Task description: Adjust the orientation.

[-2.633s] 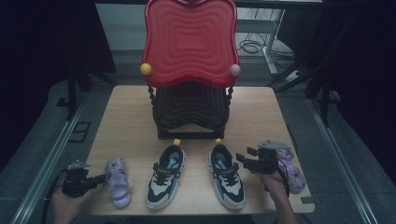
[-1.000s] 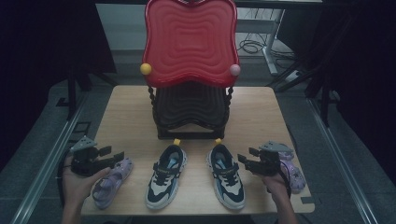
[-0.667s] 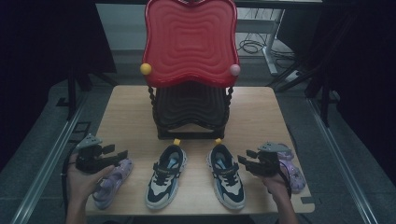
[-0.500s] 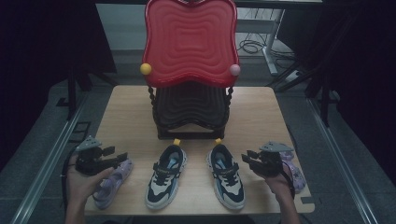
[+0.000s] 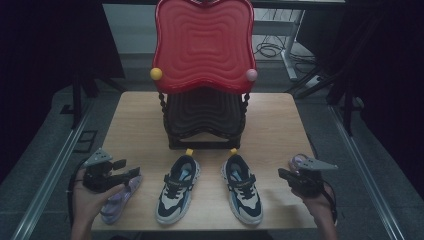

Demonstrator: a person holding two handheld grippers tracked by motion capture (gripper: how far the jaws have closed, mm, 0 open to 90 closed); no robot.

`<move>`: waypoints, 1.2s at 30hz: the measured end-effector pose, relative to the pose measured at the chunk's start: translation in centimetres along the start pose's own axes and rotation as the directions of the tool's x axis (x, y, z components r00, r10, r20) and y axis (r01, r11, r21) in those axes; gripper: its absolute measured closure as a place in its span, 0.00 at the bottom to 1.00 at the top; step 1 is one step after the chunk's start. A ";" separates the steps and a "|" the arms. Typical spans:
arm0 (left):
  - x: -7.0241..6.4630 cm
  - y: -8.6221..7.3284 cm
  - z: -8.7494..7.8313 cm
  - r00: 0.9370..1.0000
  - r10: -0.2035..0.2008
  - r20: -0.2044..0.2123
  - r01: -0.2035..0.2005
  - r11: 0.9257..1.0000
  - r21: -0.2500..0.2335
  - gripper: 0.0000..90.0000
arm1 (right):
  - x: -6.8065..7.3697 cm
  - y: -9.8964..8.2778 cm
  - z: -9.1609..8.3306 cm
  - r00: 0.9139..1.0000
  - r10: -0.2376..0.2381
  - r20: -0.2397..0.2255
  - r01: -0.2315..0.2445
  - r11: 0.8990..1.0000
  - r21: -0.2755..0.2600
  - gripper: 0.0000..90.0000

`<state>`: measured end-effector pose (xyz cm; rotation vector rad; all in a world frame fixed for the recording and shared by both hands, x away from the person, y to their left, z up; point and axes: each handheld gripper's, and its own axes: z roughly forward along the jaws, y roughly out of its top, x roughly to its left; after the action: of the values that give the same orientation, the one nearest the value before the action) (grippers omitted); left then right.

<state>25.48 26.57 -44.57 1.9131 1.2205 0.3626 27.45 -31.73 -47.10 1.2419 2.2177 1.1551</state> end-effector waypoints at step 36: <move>-0.3 -0.6 1.0 1.000 0.001 -0.007 -0.001 0.998 0.061 0.39 | -6.2 -4.4 -5.3 0.978 0.127 0.166 -0.126 0.992 -0.017 0.99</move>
<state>25.53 25.97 -45.59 1.9655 1.2479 0.3361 25.21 -40.68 -47.90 1.4402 2.0367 1.0602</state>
